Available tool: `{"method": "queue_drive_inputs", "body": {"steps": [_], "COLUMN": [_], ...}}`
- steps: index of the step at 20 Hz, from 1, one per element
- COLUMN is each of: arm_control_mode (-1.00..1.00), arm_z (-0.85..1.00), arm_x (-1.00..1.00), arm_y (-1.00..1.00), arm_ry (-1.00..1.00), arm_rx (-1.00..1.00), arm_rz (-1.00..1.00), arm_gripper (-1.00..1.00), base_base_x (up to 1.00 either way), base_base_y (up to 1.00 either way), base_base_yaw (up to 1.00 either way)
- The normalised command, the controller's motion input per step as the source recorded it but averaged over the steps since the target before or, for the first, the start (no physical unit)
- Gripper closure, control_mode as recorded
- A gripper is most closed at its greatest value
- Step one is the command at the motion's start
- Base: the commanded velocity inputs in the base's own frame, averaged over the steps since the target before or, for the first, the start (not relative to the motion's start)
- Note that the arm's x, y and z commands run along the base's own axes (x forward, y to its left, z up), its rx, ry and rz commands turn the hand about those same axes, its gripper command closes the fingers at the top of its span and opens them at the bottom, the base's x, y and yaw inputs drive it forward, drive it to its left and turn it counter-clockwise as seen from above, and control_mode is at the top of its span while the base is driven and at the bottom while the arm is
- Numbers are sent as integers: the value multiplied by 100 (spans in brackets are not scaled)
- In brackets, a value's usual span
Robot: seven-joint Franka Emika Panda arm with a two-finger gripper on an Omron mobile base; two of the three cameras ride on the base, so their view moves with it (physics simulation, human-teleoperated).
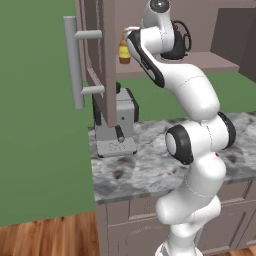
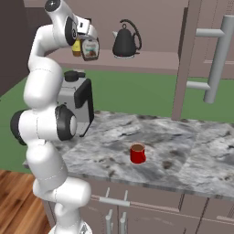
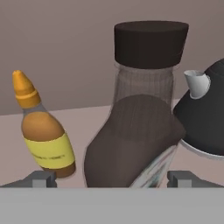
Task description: Pick the syrup bottle and honey bottle from the cabinet and place them next to the mug.
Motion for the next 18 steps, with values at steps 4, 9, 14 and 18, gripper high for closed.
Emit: {"method": "queue_drive_inputs", "body": {"steps": [4, 9, 14, 18], "arm_control_mode": [-100, -100, -100, -100], "arm_z": [0, -1, 0, 0], "arm_x": [5, 5, 1, 1], "arm_y": [0, 0, 0, 0], "arm_ry": [0, 0, 0, 0], "arm_rx": [0, 0, 0, 0], "arm_rz": [0, 0, 0, 0], "arm_gripper": [-100, -100, -100, -100], "base_base_x": [0, 0, 0, 0], "base_base_y": [0, 0, 0, 0], "base_base_yaw": [0, 0, 0, 0]}}
